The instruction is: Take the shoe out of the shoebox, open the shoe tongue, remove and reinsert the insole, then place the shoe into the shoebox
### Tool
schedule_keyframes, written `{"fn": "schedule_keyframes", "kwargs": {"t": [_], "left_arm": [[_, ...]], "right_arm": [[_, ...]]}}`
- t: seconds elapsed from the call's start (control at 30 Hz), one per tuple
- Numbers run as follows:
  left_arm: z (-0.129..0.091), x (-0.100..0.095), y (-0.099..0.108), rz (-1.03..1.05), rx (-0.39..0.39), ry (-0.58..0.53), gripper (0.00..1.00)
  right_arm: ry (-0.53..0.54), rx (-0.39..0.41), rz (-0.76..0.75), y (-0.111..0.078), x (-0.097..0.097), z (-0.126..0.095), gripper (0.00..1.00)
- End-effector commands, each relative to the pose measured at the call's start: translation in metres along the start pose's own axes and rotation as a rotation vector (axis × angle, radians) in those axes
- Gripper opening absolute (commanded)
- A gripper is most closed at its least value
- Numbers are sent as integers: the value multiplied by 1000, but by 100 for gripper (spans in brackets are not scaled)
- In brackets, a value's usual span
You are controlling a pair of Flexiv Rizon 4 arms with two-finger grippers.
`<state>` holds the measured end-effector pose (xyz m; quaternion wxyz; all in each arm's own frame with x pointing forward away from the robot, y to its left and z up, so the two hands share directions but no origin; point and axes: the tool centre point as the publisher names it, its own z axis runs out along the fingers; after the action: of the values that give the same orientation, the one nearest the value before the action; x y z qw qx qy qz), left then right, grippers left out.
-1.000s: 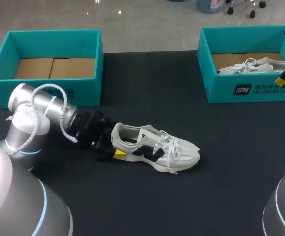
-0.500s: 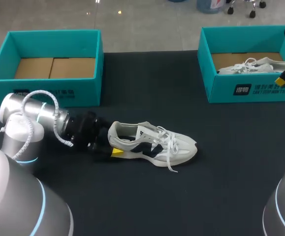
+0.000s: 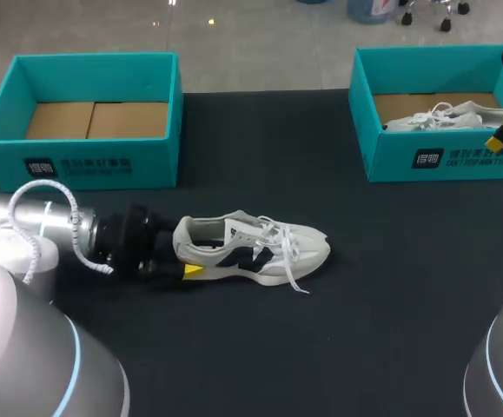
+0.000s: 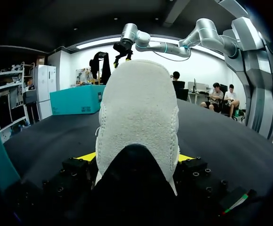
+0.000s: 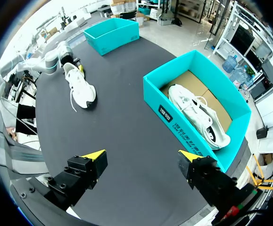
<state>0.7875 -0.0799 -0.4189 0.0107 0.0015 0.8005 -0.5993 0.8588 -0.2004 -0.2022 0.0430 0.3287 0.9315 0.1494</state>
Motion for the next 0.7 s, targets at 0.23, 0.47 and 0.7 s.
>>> {"fn": "schedule_keyframes", "kwargs": {"t": [0.23,0.47,0.7], "left_arm": [[4,1,7,-34,-6,-14,0],[5,-1,10,-39,-19,5,0],[5,0,10,-39,-21,6,0]], "right_arm": [[1,1,0,0,-1,0,100],[1,1,0,0,-1,0,100],[1,1,0,0,-1,0,100]]}}
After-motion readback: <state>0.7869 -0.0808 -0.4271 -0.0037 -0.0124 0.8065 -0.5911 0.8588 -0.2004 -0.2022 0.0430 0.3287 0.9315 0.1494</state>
